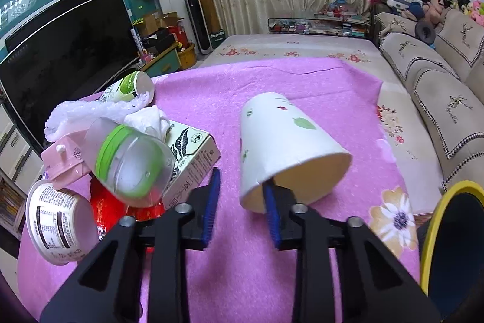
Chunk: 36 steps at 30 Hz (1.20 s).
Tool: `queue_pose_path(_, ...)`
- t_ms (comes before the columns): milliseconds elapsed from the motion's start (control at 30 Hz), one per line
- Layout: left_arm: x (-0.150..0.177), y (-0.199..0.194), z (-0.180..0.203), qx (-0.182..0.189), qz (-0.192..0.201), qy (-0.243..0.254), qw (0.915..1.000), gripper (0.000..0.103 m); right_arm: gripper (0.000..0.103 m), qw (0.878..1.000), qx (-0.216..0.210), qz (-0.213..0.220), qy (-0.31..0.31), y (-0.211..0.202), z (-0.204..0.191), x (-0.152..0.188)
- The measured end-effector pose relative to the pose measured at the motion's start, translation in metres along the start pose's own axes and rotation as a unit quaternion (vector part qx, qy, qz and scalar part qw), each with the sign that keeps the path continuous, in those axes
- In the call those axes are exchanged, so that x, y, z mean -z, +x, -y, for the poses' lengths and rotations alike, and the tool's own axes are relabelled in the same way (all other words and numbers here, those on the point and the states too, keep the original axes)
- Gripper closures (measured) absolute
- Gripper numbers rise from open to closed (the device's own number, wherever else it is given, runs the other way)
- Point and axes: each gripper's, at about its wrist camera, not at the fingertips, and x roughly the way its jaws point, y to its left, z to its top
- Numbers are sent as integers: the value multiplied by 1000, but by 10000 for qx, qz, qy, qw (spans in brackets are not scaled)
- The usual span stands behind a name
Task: Collect trash
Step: 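Grasp the white paper cup with the right gripper, then carry the paper cup over the yellow-rimmed bin and open the right gripper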
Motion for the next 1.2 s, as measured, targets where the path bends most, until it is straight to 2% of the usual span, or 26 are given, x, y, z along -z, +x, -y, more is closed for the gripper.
queue_pose_path(33, 0, 1, 0, 0, -11, -4, 10000, 4, 92, 10000, 5, -17, -15, 1, 0, 0)
queue_pose_path(133, 0, 3, -1, -10, -27, -5, 10000, 4, 100, 10000, -27, 16, -68, 0, -3, 2)
queue_pose_path(300, 0, 1, 0, -19, -2, 16, 10000, 4, 100, 9997, -144, 164, -60, -20, -4, 6)
queue_pose_path(533, 1, -3, 9, 41, 29, 101, 9999, 4, 100, 9980, -160, 612, 46, -91, 17, 24)
queue_pose_path(667, 3, -5, 17, 97, 40, 185, 9998, 4, 100, 9965, 160, 797, 192, -133, 51, 40)
queue_pose_path(767, 4, -5, 25, 154, 39, 239, 9996, 4, 100, 9944, 590, 791, 371, -155, 86, 55)
queue_pose_path(967, 3, -5, 43, 301, 33, 409, 9987, 4, 100, 9877, 1344, 97, 794, -148, 163, 85)
queue_pose_path(1200, 1, -6, 60, 378, 52, 572, 9976, 4, 100, 9751, 1663, -995, 1081, -91, 220, 110)
